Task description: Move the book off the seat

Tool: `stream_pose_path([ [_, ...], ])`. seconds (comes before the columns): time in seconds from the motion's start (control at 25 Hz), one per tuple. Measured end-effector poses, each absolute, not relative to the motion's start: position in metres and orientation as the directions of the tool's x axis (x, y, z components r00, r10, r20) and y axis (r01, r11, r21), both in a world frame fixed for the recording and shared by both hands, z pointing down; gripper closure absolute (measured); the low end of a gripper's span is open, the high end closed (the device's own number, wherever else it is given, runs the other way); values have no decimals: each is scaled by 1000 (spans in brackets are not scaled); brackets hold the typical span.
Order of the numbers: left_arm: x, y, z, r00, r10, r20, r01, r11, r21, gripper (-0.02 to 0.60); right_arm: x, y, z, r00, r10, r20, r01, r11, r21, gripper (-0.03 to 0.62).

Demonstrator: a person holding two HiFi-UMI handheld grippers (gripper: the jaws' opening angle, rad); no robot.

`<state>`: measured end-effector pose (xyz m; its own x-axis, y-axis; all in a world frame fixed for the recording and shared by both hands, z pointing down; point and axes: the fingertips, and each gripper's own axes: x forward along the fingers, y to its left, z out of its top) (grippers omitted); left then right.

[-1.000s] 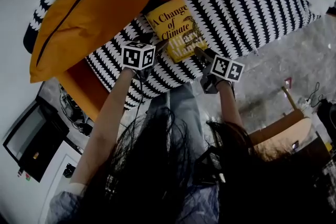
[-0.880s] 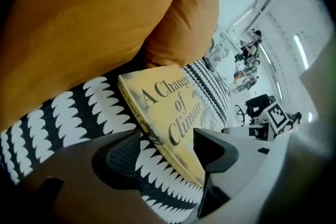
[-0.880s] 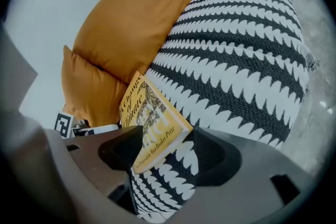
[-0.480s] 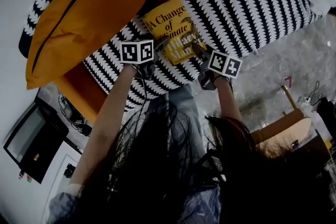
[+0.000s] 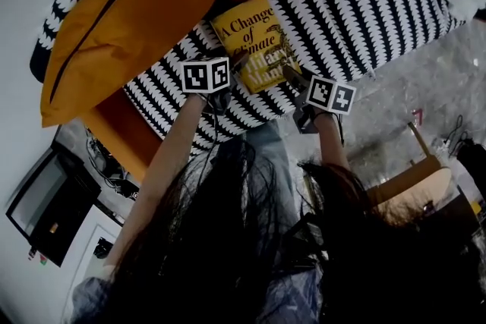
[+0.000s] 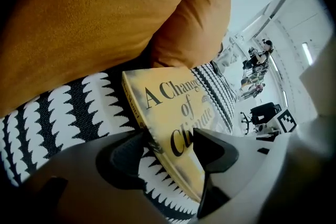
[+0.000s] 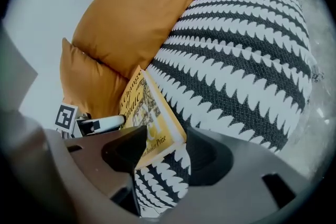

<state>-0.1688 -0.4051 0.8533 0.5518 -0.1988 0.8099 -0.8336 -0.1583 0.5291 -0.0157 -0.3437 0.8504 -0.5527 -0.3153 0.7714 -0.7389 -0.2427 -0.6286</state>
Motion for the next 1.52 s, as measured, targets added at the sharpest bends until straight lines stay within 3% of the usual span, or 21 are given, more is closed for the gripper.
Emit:
stream_pose_path([
  [0.68,-179,-403,768,599,-370,710,-797,-187,575,295,-21,-337,746,-483,-497,721,-833,6,-553,382],
  [1.04,-188,-406,688,629,-479,613,-768,-263,583,299,-31,-334,662,-432,-637,638,-866,97,-490,390],
  [1.52,-214,-374,565,640,-592,490,-741,-308,596,304,-55,-302,539,-455,-723,521,-861,207,-465,401],
])
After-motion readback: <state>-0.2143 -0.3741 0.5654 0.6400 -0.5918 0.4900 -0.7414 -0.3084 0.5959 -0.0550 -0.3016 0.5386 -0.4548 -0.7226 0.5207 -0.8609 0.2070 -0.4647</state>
